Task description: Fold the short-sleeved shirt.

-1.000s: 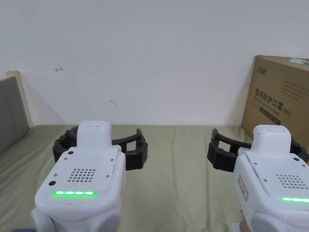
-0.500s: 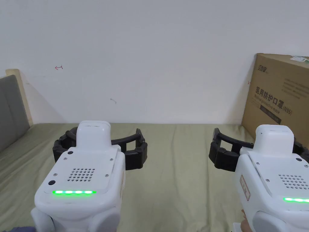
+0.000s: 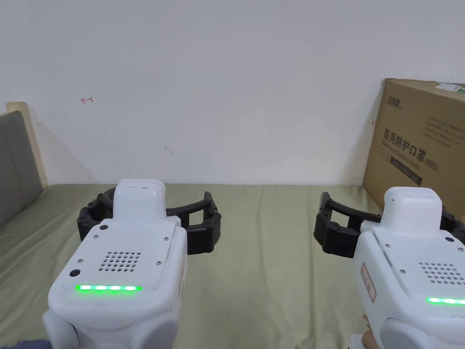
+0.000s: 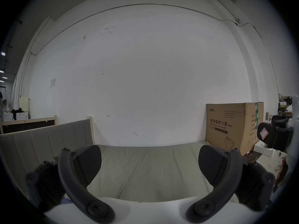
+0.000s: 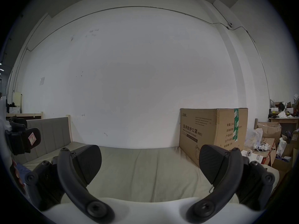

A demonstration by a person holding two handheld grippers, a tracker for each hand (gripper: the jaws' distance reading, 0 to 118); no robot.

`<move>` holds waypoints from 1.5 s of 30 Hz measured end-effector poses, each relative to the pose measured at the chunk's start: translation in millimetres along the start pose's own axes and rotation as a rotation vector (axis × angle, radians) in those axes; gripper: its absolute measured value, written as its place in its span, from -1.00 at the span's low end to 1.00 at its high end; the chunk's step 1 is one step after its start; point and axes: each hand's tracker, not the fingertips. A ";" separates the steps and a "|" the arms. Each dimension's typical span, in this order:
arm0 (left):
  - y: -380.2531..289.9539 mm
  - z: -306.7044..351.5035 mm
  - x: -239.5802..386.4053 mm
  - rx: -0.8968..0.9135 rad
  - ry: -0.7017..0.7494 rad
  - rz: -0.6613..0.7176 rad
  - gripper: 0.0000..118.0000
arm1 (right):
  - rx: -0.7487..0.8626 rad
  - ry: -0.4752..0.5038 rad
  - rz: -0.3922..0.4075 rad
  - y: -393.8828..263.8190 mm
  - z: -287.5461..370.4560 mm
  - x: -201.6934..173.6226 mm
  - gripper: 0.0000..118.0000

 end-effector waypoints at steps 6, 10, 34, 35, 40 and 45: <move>1.8 0.9 -1.0 0.006 0.000 -0.006 1.00 | 0.004 0.012 -0.010 0.1 0.7 0.3 1.00; 3.6 0.7 -3.1 -0.007 -0.024 0.011 1.00 | 0.008 0.051 -0.049 2.2 2.7 0.9 1.00; -5.9 -1.1 3.3 -0.095 -0.141 -0.060 -1.00 | -0.088 -0.005 -0.115 -8.8 -4.5 15.0 -1.00; -8.1 -3.1 3.6 -0.113 -0.141 -0.044 -1.00 | -0.090 -0.006 -0.120 -8.9 -4.7 15.6 -1.00; -17.4 -2.0 -10.3 -0.154 -0.134 0.028 -1.00 | -0.112 0.022 -0.081 -13.1 -4.5 10.2 -1.00; -20.3 32.6 -74.7 -0.154 0.037 -0.028 -1.00 | -0.171 0.174 -0.090 -24.0 -17.7 -49.9 -1.00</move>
